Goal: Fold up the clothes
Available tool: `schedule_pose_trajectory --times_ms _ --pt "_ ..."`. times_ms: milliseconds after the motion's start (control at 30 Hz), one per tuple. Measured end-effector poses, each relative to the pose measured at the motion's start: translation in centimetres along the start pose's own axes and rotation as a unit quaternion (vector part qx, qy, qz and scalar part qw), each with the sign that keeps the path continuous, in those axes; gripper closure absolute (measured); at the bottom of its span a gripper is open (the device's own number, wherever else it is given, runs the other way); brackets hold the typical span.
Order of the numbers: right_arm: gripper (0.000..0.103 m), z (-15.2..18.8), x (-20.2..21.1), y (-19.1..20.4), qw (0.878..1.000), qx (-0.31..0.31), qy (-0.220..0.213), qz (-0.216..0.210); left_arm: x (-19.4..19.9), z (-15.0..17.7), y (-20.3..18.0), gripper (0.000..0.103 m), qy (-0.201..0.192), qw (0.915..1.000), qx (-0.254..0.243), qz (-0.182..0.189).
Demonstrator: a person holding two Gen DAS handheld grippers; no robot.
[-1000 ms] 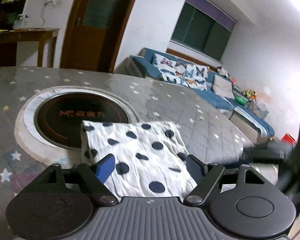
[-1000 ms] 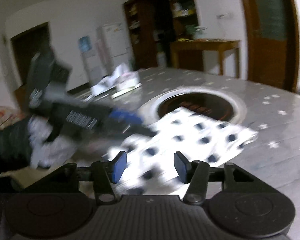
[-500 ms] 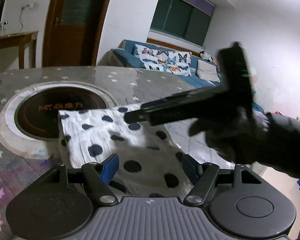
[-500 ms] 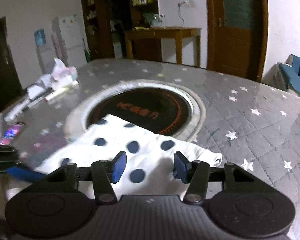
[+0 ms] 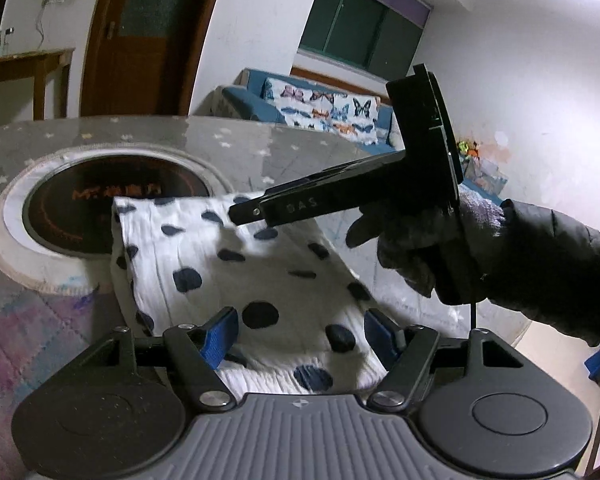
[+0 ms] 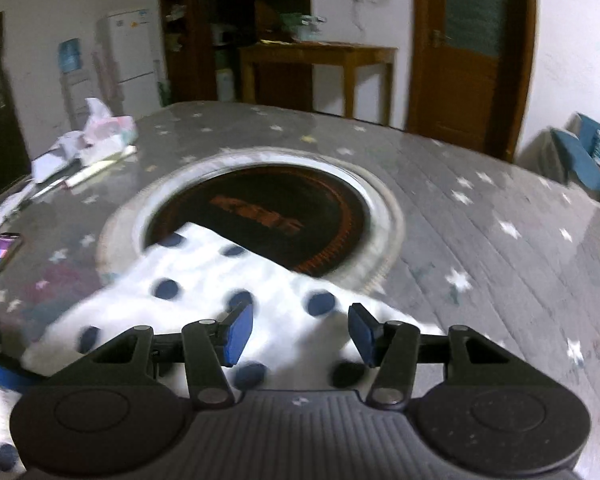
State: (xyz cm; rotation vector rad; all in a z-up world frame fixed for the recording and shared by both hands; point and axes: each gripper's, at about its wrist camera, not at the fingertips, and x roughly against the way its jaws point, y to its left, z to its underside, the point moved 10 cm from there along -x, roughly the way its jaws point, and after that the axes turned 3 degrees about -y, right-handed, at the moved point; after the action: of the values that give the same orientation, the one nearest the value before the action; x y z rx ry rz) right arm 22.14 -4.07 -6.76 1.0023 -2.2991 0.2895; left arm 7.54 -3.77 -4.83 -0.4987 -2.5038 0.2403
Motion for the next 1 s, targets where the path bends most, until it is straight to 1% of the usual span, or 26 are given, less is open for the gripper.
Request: schedule_pose_trajectory --times_ms 67,167,267,400,600,733,900,1000 --pt "0.049 -0.6 -0.2 1.5 1.000 0.009 0.004 -0.027 0.2 -0.2 0.0 0.031 -0.005 1.0000 0.000 0.001" --pt "0.049 -1.2 -1.1 4.0 0.998 0.032 0.018 -0.060 0.0 0.2 0.3 0.031 0.002 1.0000 0.007 -0.001" --pt "0.049 -1.2 -2.6 6.1 0.994 0.071 0.035 -0.078 -0.2 0.6 0.6 0.031 0.008 0.9999 0.015 -0.003" --pt "0.050 -1.3 -4.3 7.7 0.990 0.107 0.050 -0.083 -0.2 0.9 0.7 0.030 0.011 0.9997 0.022 0.000" --pt "0.051 -1.7 -6.4 8.0 0.988 0.112 0.063 -0.088 -0.2 1.2 0.8 0.029 0.012 0.9995 0.029 0.004" --pt "0.051 -2.0 -7.2 7.9 0.989 0.095 0.064 -0.094 -0.1 1.3 0.8 0.029 0.013 0.9994 0.032 0.004" --pt "0.050 -2.9 -5.4 7.1 0.991 0.079 0.046 -0.093 0.8 0.6 0.9 0.029 0.002 0.9993 0.036 0.005" --pt "0.050 -2.6 -3.4 6.0 0.993 0.073 0.041 -0.085 1.3 -0.2 1.4 0.029 -0.013 0.9991 0.041 0.000"
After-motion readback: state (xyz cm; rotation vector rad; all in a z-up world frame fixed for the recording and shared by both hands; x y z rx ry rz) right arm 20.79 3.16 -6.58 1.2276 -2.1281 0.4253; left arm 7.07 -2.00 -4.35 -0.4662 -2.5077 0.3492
